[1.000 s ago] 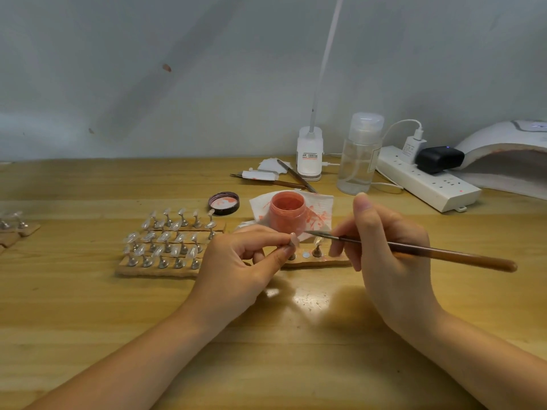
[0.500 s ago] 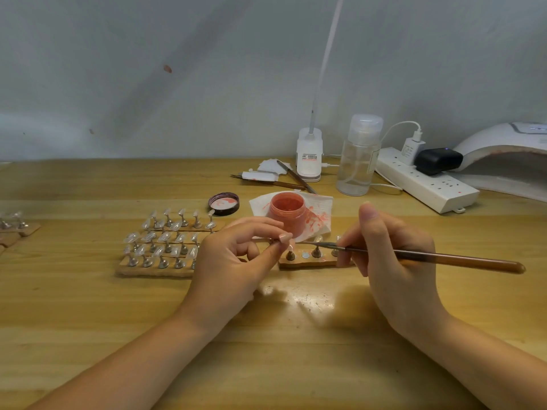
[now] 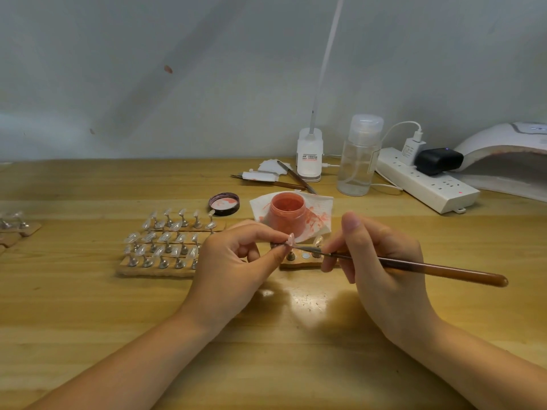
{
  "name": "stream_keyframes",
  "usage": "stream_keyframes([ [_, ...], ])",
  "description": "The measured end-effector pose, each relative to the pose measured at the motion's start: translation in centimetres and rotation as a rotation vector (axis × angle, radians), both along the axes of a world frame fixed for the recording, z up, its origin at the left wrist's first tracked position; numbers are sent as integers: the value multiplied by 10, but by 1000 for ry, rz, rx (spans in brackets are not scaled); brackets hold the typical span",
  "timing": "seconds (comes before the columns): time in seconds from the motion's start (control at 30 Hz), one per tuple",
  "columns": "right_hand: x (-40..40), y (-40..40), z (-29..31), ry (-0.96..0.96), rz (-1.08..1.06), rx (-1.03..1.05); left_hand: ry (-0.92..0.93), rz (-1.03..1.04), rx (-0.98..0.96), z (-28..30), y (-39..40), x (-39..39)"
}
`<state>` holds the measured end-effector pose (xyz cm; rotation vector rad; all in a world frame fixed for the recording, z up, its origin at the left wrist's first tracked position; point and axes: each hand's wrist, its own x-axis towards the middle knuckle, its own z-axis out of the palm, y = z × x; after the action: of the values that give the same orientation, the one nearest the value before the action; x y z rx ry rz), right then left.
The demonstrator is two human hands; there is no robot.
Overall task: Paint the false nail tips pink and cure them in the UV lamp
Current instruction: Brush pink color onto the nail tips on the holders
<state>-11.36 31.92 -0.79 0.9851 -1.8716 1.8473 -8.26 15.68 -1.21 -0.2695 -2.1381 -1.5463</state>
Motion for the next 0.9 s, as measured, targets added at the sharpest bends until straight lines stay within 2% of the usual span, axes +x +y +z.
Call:
stream_keyframes([
  [0.17,1,1,1,-30,1,-64,-8,13,-16,0,0,0],
  [0.33,-2,-3,2,-54,-40,-17,1,-2,3,1,1,0],
  [0.57,2,0,-2,-29,29,4,-12,11,9,-1,0,-1],
  [0.77,-3,-1,2,6,-71,12,-14,21,-14,-1,0,-1],
  [0.9,-1,-1,-1,7,-48,34,-12,21,-4,0,1,-1],
])
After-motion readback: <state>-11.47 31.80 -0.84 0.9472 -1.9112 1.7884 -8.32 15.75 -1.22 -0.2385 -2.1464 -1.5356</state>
